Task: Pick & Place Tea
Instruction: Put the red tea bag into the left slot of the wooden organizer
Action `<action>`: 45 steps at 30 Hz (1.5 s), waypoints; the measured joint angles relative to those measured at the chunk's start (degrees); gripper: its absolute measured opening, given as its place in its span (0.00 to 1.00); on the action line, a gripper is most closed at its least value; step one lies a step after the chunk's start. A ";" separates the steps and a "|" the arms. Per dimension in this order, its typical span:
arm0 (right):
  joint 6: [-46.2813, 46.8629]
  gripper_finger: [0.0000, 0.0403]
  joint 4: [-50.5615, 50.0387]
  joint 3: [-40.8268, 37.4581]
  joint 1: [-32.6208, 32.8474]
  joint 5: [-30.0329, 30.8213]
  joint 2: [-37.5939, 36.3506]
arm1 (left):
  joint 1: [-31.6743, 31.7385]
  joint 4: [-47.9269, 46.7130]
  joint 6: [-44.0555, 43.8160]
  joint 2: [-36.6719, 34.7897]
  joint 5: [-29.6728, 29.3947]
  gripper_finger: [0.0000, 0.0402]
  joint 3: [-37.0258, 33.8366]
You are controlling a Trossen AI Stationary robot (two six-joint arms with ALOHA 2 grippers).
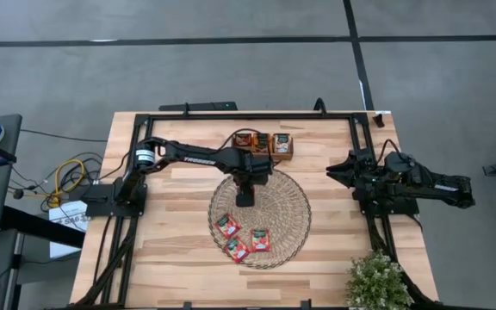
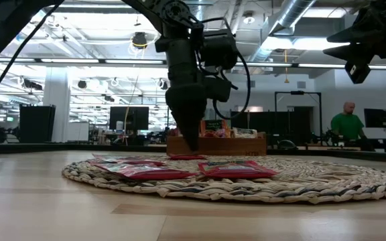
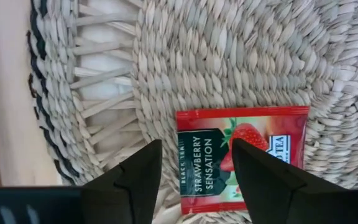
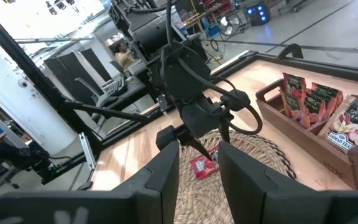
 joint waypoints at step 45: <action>0.02 0.26 0.02 -0.02 0.02 -0.04 -0.01 | -0.21 -0.05 -2.61 1.97 -7.23 0.07 -0.06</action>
